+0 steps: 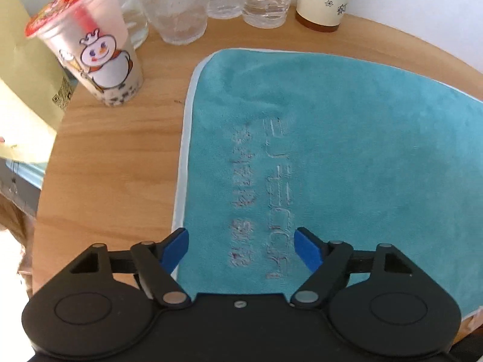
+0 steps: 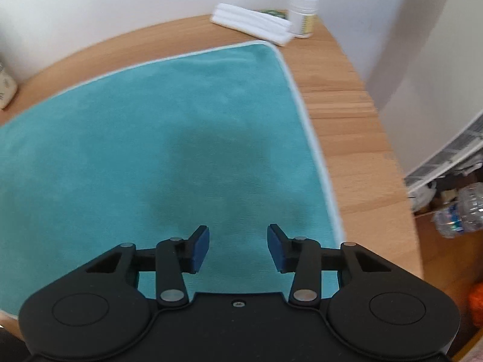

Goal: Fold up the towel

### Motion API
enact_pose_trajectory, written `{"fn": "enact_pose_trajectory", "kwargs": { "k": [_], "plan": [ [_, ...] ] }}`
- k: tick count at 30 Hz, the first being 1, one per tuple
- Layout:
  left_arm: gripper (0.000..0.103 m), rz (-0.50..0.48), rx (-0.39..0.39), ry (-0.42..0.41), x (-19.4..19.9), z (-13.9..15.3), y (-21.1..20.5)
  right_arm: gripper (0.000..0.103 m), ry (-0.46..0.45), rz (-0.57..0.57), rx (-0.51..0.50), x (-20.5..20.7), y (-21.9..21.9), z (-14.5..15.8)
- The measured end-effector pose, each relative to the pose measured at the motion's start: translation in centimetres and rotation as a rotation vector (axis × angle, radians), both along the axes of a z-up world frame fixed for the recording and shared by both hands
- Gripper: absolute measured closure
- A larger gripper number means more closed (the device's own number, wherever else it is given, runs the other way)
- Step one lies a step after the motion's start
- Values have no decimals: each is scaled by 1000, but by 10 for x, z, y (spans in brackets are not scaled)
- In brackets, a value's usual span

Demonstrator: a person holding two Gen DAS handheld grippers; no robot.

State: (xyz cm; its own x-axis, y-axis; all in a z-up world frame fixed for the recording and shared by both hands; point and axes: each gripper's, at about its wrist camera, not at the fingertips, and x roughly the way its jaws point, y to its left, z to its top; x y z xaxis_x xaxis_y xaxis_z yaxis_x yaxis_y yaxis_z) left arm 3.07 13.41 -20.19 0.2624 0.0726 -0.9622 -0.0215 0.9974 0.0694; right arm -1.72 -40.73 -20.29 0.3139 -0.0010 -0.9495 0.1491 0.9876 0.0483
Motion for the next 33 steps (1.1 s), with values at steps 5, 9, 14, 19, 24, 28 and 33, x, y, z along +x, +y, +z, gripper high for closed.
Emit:
{"fn": "enact_pose_trajectory", "kwargs": {
  "k": [5, 9, 14, 19, 24, 28, 33],
  "plan": [
    [23, -22, 27, 32, -6, -6, -8, 56, 40, 16, -4, 0, 5, -10],
    [11, 2, 50, 47, -5, -8, -4, 56, 31, 50, -28, -9, 3, -14],
    [4, -12, 113, 43, -5, -9, -12, 55, -5, 84, -35, -19, -3, -12],
    [1, 14, 96, 44, -6, -11, -4, 53, 5, 81, -38, -18, -2, -11],
    [5, 12, 90, 60, -7, -9, -1, 37, 33, 33, -63, -14, -3, -12],
    [7, 55, 18, 64, -15, 0, 14, 41, 16, 3, -117, -17, 11, -1],
    [7, 172, -84, 46, -36, 17, 35, 41, -69, 86, -24, -1, 61, 31]
  ]
}}
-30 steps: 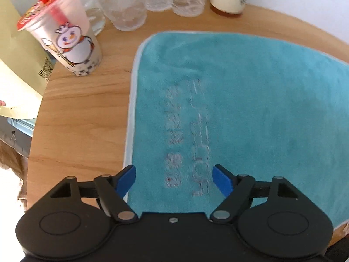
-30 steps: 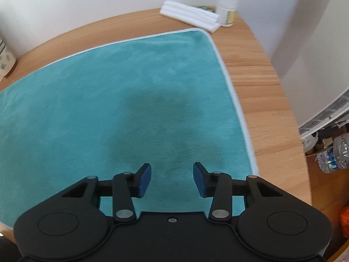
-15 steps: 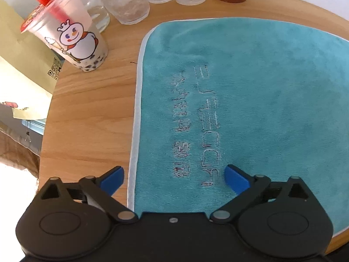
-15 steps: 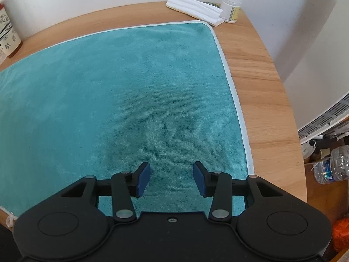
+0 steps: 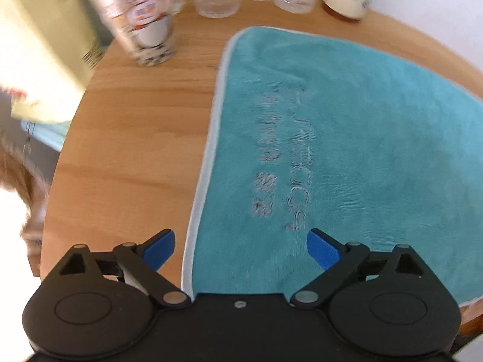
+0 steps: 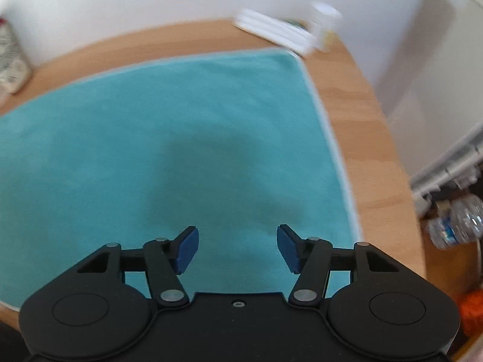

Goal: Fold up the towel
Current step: 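Move both tools toward the towel's piped edge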

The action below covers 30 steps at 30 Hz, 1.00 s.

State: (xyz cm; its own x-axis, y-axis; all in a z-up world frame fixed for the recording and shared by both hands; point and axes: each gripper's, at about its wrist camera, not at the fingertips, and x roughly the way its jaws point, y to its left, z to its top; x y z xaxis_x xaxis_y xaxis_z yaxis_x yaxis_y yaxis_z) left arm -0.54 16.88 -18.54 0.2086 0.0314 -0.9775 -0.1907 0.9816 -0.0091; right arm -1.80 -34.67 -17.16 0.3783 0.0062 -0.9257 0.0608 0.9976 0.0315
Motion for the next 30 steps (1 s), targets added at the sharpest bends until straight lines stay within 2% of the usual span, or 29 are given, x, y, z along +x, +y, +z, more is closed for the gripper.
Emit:
{"fn": "enact_pose_trajectory", "kwargs": {
  "k": [4, 6, 9, 12, 16, 21, 25, 28, 30],
  "plan": [
    [7, 131, -76, 15, -15, 3, 14, 41, -87, 146, 87, 32, 49, 27],
    [10, 179, -86, 6, -20, 5, 17, 41, -126, 233, 128, 52, 73, 39],
    [12, 266, -81, -5, -25, 3, 22, 41, -175, 420, 175, 92, 115, 53],
    [14, 441, -74, 0, -34, 4, 25, 41, -197, 578, 222, 135, 158, 64],
    [14, 661, -71, -49, -51, 7, 16, 41, -227, 791, 290, 191, 221, 73],
    [14, 819, -36, -97, -59, 1, 0, 41, -180, 1049, 293, 229, 310, 49],
    [14, 921, -5, -139, -64, -1, -3, 41, -161, 1221, 244, 223, 372, 20],
    [14, 939, 15, -184, -67, -3, -2, 41, -117, 1282, 240, 224, 411, -3],
    [14, 951, 38, -173, -67, -5, 1, 45, -86, 1292, 247, 229, 432, -17]
  ]
}}
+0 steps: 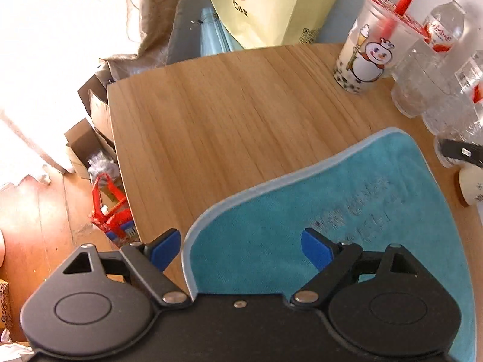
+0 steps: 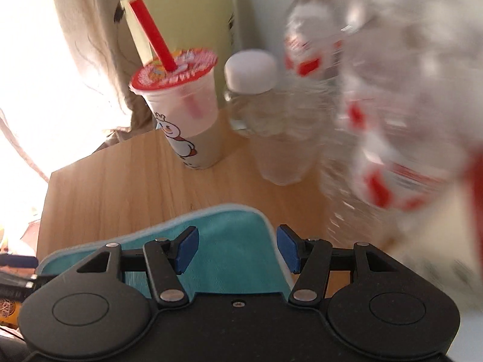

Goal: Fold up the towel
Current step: 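Move both tools toward the towel's piped edge, then close the left gripper on the teal towel's piped edge while the right gripper grasps a corner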

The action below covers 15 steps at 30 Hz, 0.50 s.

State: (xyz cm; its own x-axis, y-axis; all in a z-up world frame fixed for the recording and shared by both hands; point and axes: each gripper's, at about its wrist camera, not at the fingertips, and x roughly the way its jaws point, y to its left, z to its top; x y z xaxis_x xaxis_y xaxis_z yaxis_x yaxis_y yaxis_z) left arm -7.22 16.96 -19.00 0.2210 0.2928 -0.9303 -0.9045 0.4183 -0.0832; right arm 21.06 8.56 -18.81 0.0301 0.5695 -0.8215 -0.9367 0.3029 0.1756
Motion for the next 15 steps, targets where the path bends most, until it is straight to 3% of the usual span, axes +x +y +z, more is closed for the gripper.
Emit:
{"fn": "enact_pose_trajectory", "kwargs": {
  "k": [4, 11, 15],
  "plan": [
    [13, 51, -25, 17, -3, -8, 10, 45, 11, 15, -30, 6, 24, -17],
    [16, -22, -11, 14, 7, -9, 13, 50, -1, 55, -91, 10, 43, -39],
    [26, -47, -13, -5, 6, -8, 7, 55, -50, 95, -115, 0, 44, -40]
  ]
}}
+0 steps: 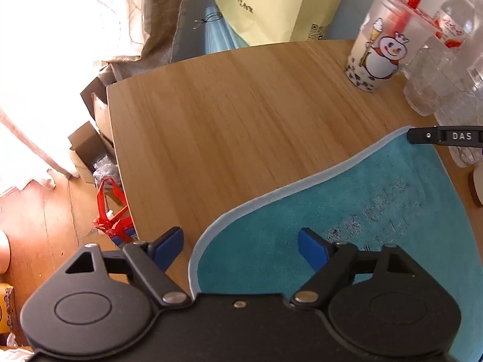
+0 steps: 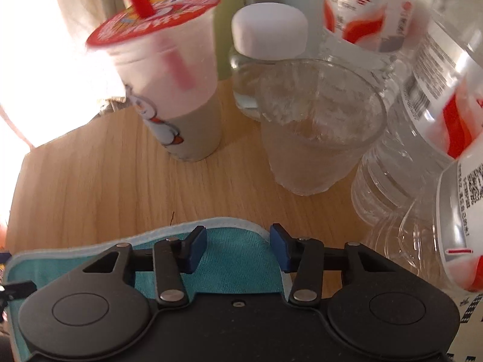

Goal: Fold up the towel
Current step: 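Close the left gripper on the teal towel's piped edge while the right gripper grasps a corner, then lift the held edge with both grippers and fold it over onto the towel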

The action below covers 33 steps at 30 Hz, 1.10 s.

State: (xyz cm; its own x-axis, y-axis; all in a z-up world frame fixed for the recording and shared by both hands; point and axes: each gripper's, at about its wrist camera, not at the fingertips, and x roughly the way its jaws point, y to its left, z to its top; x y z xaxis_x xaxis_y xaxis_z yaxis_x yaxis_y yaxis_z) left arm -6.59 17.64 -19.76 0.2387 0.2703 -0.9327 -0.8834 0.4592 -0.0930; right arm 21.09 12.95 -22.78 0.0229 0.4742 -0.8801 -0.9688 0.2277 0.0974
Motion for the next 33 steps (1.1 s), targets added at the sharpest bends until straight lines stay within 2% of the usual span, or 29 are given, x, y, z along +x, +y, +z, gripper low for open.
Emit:
{"fn": "enact_pose_trajectory", "kwargs": {
  "k": [3, 5, 6, 7, 9, 14, 20, 25, 27, 33],
  "plan": [
    [34, -50, -52, -9, 7, 1, -6, 66, -28, 44, -16, -7, -3, 1],
    [42, -73, -41, 3, 11, 2, -11, 74, -21, 34, -19, -6, -5, 1],
    [52, -77, -36, -2, 11, 2, -12, 82, -20, 29, -21, -5, -4, 1],
    [67, -83, -32, -13, 12, 3, -13, 86, -18, 27, -22, -3, -4, 1],
    [89, -102, -47, -38, 13, 2, -13, 94, -13, 25, -26, -2, -5, 2],
    [92, -122, -30, -74, 13, 1, -16, 98, -15, -4, -34, -3, -5, 4],
    [93, -119, 15, -112, 7, 14, -4, 98, -33, -11, 23, -10, 0, 20],
    [93, -121, 87, -130, 2, 34, 3, 98, -38, -41, 128, -4, -1, 49],
    [93, -118, 92, -148, -2, 46, 4, 98, -42, -55, 164, -4, -5, 60],
    [92, -168, 141, -187, -12, 77, -15, 98, -47, -128, 261, 1, -45, 96]
  ]
}}
